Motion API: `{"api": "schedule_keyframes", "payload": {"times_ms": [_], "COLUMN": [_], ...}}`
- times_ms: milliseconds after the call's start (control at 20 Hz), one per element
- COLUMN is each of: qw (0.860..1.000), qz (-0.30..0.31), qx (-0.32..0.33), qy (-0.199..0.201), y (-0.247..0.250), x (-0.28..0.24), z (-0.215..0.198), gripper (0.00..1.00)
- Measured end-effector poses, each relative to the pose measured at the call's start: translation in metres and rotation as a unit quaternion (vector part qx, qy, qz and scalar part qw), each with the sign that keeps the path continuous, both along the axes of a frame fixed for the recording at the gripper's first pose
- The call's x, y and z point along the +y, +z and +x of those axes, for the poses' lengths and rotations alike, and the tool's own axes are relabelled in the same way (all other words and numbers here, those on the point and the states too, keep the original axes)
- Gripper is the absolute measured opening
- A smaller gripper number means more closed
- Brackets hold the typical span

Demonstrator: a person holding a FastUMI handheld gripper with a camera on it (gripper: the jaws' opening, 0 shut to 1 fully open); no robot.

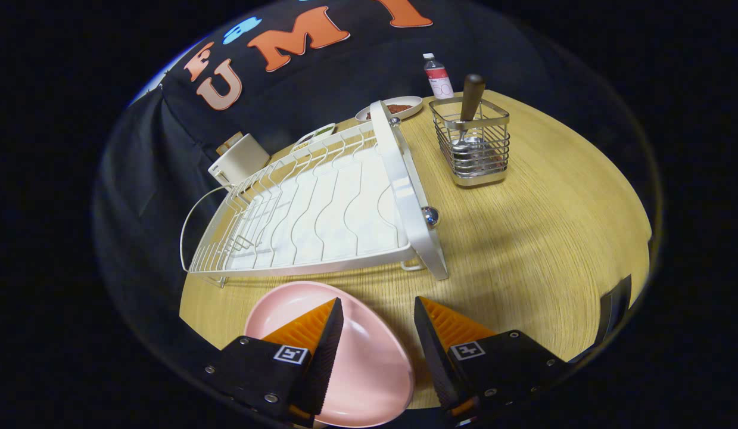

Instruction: Take the plate from the dish rack, then take the spoon from the basket and place it into the plate.

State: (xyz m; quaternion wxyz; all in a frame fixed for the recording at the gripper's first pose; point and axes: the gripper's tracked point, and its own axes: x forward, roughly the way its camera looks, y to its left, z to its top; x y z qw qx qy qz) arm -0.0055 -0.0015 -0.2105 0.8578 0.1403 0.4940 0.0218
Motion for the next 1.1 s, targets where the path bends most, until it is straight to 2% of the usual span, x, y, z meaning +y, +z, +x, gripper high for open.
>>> {"api": "schedule_keyframes", "payload": {"times_ms": [200,350,500,750,950,1100], "qw": [0.999,0.999,0.999,0.996,0.981,0.969], "qz": [-0.017,0.000,0.009,-0.021,-0.080,-0.113], "qx": [-0.023,-0.024,-0.032,-0.080,-0.165,-0.211], "qy": [0.015,0.022,0.001,-0.031,-0.063,-0.069], "y": [0.015,0.021,0.029,0.049,0.073,0.085], "x": [-0.001,0.004,-0.009,-0.044,-0.083,-0.101], "z": [0.000,-0.003,0.004,0.025,0.053,0.070], "gripper": [0.72,0.72,0.72,0.72,0.75,0.75]}}
